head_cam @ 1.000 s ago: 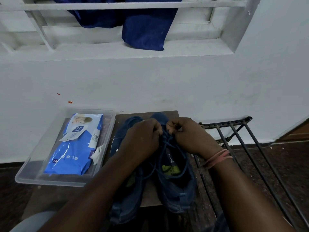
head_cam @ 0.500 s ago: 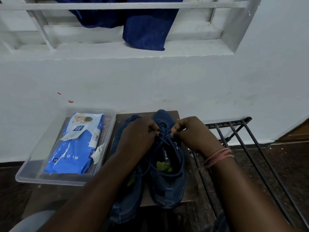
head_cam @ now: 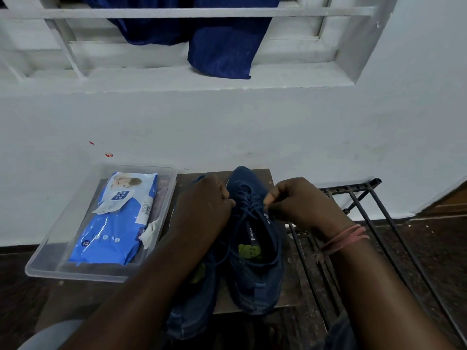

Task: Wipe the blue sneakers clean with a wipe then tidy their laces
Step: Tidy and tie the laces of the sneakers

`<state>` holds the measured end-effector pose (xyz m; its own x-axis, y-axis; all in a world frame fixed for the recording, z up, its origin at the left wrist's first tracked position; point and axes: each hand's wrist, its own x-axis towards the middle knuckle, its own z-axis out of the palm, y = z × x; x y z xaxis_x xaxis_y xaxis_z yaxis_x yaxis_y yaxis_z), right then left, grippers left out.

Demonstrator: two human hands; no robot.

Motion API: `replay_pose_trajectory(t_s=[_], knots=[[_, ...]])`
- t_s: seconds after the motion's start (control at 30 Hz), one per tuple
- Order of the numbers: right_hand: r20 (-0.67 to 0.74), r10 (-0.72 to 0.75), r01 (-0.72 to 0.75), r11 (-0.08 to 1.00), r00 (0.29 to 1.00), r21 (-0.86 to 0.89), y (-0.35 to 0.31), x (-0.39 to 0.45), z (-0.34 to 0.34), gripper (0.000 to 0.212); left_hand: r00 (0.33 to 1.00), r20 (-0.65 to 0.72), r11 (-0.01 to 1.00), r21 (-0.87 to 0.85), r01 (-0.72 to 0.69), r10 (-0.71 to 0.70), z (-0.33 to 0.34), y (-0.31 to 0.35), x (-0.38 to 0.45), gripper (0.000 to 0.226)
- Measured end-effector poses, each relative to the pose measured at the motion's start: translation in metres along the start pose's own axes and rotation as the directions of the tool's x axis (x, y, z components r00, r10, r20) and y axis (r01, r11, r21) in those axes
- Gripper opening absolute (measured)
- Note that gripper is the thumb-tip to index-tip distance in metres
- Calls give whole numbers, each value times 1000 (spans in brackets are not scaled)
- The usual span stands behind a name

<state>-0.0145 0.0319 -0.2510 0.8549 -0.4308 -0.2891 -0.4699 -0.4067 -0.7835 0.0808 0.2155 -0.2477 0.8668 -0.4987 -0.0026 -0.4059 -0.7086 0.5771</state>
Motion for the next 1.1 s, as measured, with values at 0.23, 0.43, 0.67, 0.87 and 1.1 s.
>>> replay_pose_trajectory(t_s=[0.23,0.43,0.67,0.87,1.1], knots=[[26,-79,80,995,997,-55,-3,-1,5,15,985,154,994,-94,-62,76,6,-1,5,17],[12,-151,151,981,989,-121,-6,-3,9,18,990,113,995,-56,-82,88,9,0,5,15],[84,-95,82,986,992,143,-8,-3,13,22,993,98,994,-101,-51,61,8,2,1,11],[56,-12,5,993,998,121,0,5,7,16,985,150,990,-122,-67,85,9,1,2,5],[61,12,-18,996,998,93,0,3,7,21,989,119,995,-68,-75,83,13,-3,6,7]])
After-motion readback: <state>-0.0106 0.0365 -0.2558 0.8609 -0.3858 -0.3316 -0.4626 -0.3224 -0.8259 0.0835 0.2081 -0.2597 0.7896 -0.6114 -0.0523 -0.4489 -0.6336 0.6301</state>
